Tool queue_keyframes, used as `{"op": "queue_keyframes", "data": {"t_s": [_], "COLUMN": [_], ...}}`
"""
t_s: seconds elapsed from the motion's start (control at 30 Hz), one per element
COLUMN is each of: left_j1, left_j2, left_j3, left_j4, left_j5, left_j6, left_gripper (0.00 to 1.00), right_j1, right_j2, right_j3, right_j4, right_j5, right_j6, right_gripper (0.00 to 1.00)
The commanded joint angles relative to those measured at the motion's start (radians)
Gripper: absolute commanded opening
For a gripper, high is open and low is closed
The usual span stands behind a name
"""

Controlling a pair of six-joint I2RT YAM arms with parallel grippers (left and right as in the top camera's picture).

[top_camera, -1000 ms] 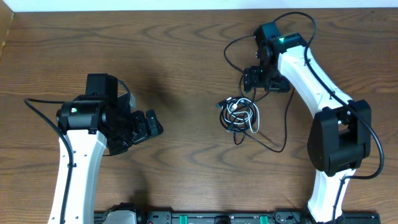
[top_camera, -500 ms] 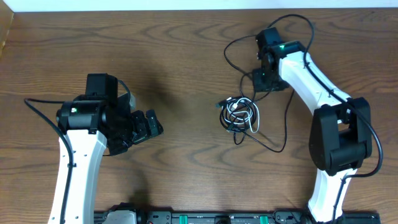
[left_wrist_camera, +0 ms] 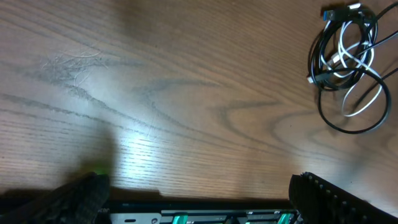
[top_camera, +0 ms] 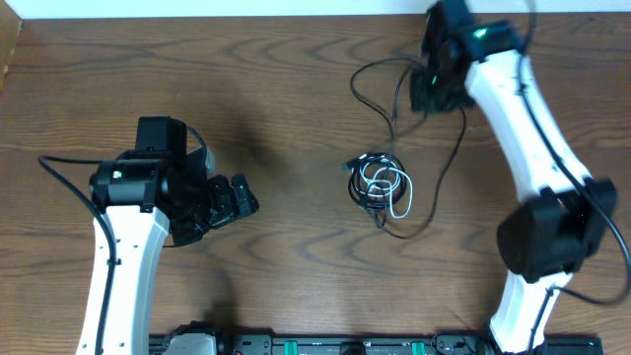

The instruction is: Untangle cables

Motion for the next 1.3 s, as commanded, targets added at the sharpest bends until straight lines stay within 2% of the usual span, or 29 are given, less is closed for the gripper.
{"op": "queue_keyframes", "data": {"t_s": [0.0, 0.13, 0.3, 0.43, 0.57, 0.7, 0.77, 0.8, 0.83, 0.9, 1.07, 1.27], "left_j1": [-0.003, -0.003, -0.003, -0.003, -0.003, -0.003, -0.003, -0.003, -0.003, -0.003, -0.003, -0.003], "left_j2": [0.006, 0.006, 0.006, 0.006, 0.006, 0.006, 0.006, 0.006, 0.006, 0.006, 0.006, 0.006], "left_j3": [-0.003, -0.003, -0.003, -0.003, -0.003, -0.003, -0.003, -0.003, -0.003, -0.003, -0.003, -0.003], "left_j4": [0.0, 0.0, 0.0, 0.0, 0.0, 0.0, 0.0, 0.0, 0.0, 0.0, 0.0, 0.0], "left_j5": [0.008, 0.008, 0.008, 0.008, 0.008, 0.008, 0.008, 0.008, 0.008, 0.008, 0.008, 0.008], "left_j6": [-0.005, -0.005, -0.005, -0.005, -0.005, -0.005, -0.005, -0.005, -0.005, -0.005, -0.005, -0.005], "left_gripper": [0.98, 0.98, 0.98, 0.98, 0.98, 0.98, 0.98, 0.98, 0.98, 0.98, 0.98, 0.98], "right_j1": [0.0, 0.0, 0.0, 0.0, 0.0, 0.002, 0.003, 0.003, 0.003, 0.003, 0.003, 0.032], "right_j2": [-0.143, -0.241, -0.347, -0.381, -0.365, -0.319, -0.289, -0.272, -0.253, -0.217, -0.127, -0.022], "right_j3": [0.176, 0.293, 0.308, 0.308, 0.306, 0.306, 0.306, 0.306, 0.306, 0.306, 0.306, 0.306], "right_j4": [-0.014, 0.045, 0.145, 0.122, 0.055, -0.016, -0.048, -0.064, -0.082, -0.113, -0.184, -0.246], "right_j5": [-0.005, 0.041, 0.191, 0.391, 0.356, 0.169, 0.108, 0.086, 0.066, 0.048, -0.021, -0.152], "right_j6": [-0.018, -0.021, -0.019, 0.056, 0.061, 0.063, 0.063, 0.063, 0.063, 0.063, 0.054, -0.102], "right_gripper": [0.01, 0.02, 0.01, 0.02, 0.02, 0.16, 0.43, 0.52, 0.57, 0.61, 0.81, 0.94]}}
